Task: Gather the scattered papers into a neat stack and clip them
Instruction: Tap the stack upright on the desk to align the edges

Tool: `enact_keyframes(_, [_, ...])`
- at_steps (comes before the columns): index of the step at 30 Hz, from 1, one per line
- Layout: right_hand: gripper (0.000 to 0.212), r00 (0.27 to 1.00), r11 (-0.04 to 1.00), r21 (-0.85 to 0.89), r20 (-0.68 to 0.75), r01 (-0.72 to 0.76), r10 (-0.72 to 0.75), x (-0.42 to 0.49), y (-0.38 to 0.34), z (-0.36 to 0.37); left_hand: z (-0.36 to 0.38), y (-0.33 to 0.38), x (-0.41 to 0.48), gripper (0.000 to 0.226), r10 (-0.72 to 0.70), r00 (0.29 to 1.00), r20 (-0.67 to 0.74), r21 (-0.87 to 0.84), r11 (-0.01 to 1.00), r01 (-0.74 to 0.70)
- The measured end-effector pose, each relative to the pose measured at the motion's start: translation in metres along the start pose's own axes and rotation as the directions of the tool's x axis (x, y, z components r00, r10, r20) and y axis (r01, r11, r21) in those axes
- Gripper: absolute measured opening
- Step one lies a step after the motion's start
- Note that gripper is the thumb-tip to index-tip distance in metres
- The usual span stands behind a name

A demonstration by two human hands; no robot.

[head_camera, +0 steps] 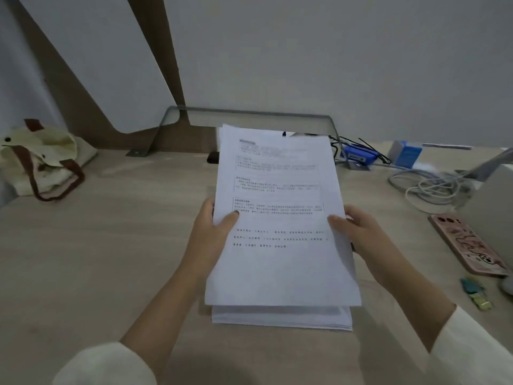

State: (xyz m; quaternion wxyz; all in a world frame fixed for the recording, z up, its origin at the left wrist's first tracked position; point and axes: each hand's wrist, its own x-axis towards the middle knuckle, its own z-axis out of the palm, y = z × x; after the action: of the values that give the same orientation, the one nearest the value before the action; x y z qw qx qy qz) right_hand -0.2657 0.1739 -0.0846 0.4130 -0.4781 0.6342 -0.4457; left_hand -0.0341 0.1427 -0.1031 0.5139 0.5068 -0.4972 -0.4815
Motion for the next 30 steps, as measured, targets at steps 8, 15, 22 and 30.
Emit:
enact_keyframes(8, [0.028,0.986,0.986,-0.095,-0.113,-0.135,0.124,0.001,0.044,0.007,0.012,-0.030,0.008,0.029,-0.196,0.980,0.026,0.206,0.961,0.186])
enact_keyframes(15, [0.048,0.961,0.957,0.096,-0.022,-0.274,0.277,0.011,0.061,0.005,0.003,-0.038,0.005,0.023,-0.338,0.931,0.135,0.070,0.941,0.332])
enact_keyframes(22, [0.030,0.894,0.829,0.344,0.088,-0.441,0.440,0.015,0.046,-0.004,-0.004,-0.042,0.000,0.027,-0.344,0.922,0.179,0.048,0.939,0.341])
enact_keyframes(30, [0.019,0.947,0.950,0.083,0.146,-0.300,0.286,0.007,0.050,0.009,-0.014,-0.054,0.000,0.018,-0.300,0.934,0.193,-0.003,0.952,0.307])
